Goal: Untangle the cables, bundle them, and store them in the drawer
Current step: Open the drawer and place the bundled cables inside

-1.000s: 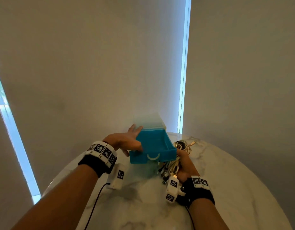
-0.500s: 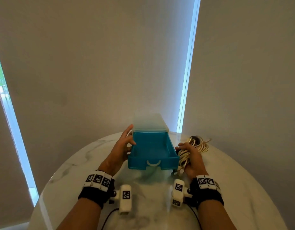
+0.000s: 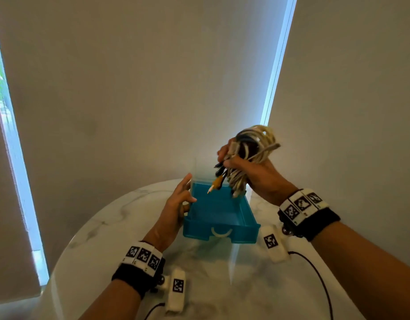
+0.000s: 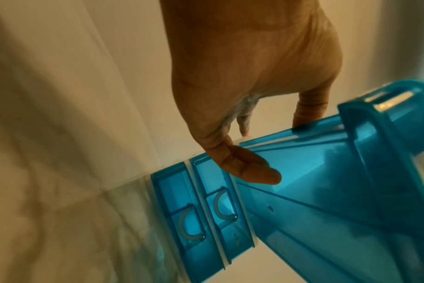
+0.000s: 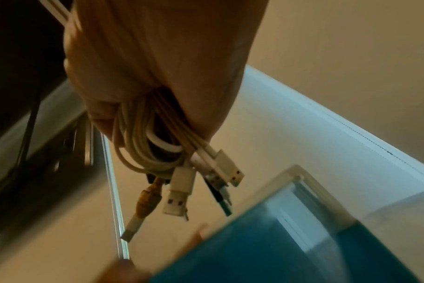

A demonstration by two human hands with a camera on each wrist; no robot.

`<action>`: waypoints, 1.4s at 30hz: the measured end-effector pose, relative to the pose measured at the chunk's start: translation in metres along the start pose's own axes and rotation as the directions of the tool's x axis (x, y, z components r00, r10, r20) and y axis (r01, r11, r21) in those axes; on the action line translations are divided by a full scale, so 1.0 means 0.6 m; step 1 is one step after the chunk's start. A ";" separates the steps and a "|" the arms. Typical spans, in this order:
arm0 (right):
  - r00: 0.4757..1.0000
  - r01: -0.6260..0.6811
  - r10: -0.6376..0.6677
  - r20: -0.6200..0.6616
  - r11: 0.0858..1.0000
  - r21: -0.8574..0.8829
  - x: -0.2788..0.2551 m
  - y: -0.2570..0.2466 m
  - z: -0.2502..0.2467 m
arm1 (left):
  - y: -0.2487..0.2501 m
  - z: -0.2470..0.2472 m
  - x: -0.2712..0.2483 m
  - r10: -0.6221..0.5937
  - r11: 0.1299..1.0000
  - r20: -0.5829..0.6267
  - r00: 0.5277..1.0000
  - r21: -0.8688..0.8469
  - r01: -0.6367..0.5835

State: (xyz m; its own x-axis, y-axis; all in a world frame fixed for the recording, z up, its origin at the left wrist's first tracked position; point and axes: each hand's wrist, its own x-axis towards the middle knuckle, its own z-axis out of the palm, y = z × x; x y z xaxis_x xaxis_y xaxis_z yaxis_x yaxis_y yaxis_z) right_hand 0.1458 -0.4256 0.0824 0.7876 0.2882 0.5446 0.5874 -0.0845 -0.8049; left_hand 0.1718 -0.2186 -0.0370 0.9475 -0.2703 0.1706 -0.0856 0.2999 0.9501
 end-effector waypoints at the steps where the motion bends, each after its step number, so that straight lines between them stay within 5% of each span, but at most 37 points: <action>1: 0.995 -0.023 0.030 0.094 0.997 -0.071 0.004 0.012 0.006 | 0.000 -0.002 0.001 -0.001 1.000 -0.003 1.000 -0.007 0.001; 5: 0.953 -0.063 0.162 0.256 0.932 -0.357 0.017 0.044 0.012 | -0.007 -0.012 0.007 -0.006 1.000 0.007 1.000 -0.008 0.006; 11: 0.840 0.133 0.263 0.474 0.747 -0.651 0.041 0.049 -0.014 | -0.010 -0.018 0.019 -0.011 1.000 0.014 1.000 -0.005 0.011; 24: 0.803 0.272 0.277 0.528 0.617 -0.738 0.009 0.078 -0.021 | -0.017 -0.012 0.022 -0.008 0.999 -0.001 1.000 0.042 0.008; 31: 0.801 0.462 0.209 0.561 0.381 -0.801 0.035 0.075 -0.012 | -0.007 -0.004 0.014 -0.011 0.999 0.024 1.000 0.030 0.010; 37: 0.826 0.373 0.239 0.511 0.448 -0.813 0.041 0.058 -0.016 | -0.003 0.000 0.003 -0.035 0.998 0.010 0.999 -0.045 0.036; 40: 0.799 0.386 0.285 0.529 0.432 -0.815 0.038 0.045 -0.019 | -0.007 0.002 0.002 0.010 0.994 -0.085 0.996 -0.109 -0.019; 42: 0.780 0.383 0.325 0.534 0.427 -0.819 0.033 0.039 -0.022 | -0.003 0.004 0.004 -0.001 1.000 -0.044 0.999 -0.031 -0.001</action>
State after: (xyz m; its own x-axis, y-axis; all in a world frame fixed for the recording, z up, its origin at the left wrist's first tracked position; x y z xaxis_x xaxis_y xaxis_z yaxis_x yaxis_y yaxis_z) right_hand 0.1773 -0.4347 0.0775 0.7063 0.7069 0.0374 0.7046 -0.7072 0.0582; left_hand 0.1737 -0.2223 -0.0379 0.9602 -0.2302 0.1582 -0.0765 0.3283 0.9415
